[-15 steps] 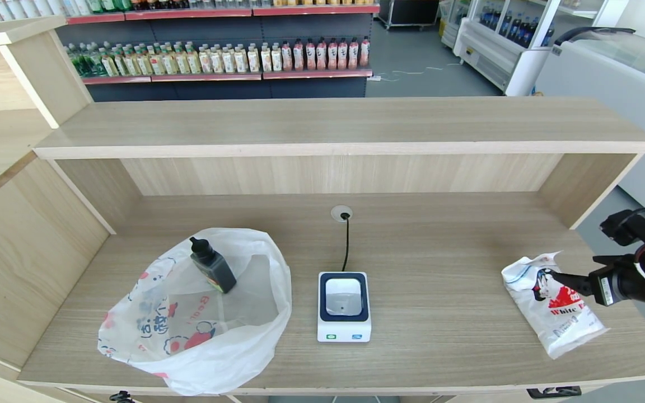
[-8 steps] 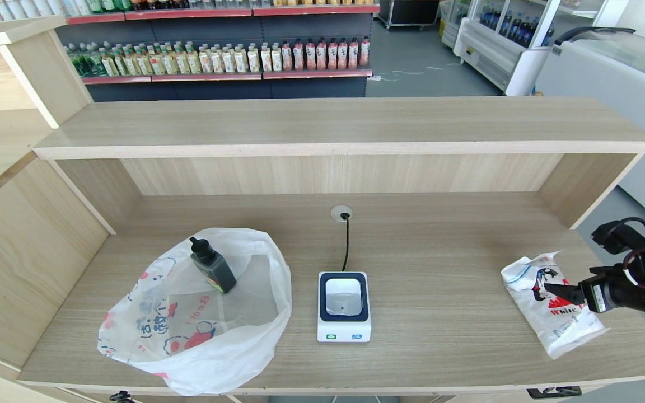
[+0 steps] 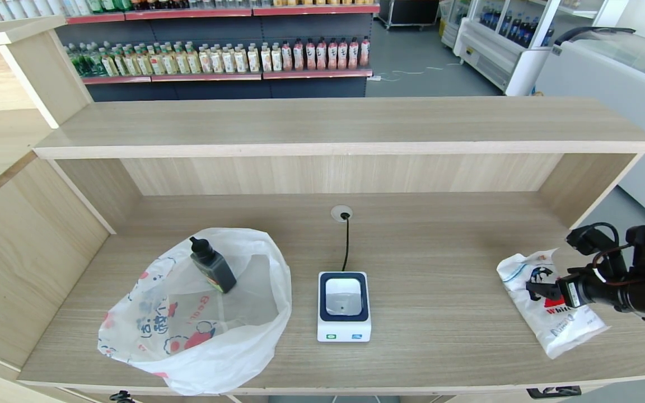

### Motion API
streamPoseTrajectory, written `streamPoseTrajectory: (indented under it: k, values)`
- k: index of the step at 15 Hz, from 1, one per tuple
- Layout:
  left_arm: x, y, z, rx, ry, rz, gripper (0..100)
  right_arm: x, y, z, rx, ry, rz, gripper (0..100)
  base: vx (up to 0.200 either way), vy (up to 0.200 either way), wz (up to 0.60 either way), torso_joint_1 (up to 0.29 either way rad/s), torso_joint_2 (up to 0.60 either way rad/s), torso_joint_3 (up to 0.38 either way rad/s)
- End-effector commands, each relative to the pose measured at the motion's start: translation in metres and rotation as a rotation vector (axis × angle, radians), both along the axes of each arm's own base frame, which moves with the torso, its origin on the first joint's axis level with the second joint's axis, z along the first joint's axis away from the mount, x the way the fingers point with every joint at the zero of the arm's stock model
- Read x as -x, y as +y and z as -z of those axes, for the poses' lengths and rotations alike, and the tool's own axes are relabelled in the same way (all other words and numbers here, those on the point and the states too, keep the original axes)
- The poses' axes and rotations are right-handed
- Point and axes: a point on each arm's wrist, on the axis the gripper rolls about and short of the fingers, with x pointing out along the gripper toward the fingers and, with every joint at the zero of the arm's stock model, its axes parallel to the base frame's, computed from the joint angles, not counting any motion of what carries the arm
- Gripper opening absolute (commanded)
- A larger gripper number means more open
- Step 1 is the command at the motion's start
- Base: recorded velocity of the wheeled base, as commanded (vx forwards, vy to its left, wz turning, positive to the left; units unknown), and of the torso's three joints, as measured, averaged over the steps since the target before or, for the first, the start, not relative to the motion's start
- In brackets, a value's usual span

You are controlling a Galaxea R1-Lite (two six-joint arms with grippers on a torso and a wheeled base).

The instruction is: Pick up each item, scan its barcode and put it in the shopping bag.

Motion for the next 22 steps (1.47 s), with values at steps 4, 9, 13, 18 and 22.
streamPoseTrajectory:
  k: [4, 9, 13, 18, 22]
  values:
    - [0.0, 0.0, 0.0, -0.001, 0.0, 0.0, 100, -0.012, 0.012, 0.027, -0.078, 0.062, -0.003, 100, 0.0, 0.0, 0.0, 0.0, 0.0, 0.0]
    - [0.0, 0.0, 0.0, 0.001, 0.0, 0.0, 100, -0.012, 0.014, 0.022, -0.113, 0.029, 0.022, 0, 0.0, 0.0, 0.0, 0.0, 0.0, 0.0]
    - [0.0, 0.0, 0.0, 0.001, 0.0, 0.0, 100, -0.01, 0.017, 0.018, -0.11, 0.019, 0.015, 0, 0.0, 0.0, 0.0, 0.0, 0.0, 0.0]
    - [0.0, 0.0, 0.0, 0.001, 0.0, 0.0, 100, 0.001, 0.032, -0.044, 0.016, -0.179, -0.067, 0, 0.0, 0.0, 0.0, 0.0, 0.0, 0.0]
    - [0.0, 0.0, 0.0, -0.001, 0.0, 0.0, 100, 0.053, 0.047, -0.102, 0.242, -0.411, -0.146, 0, 0.0, 0.0, 0.0, 0.0, 0.0, 0.0]
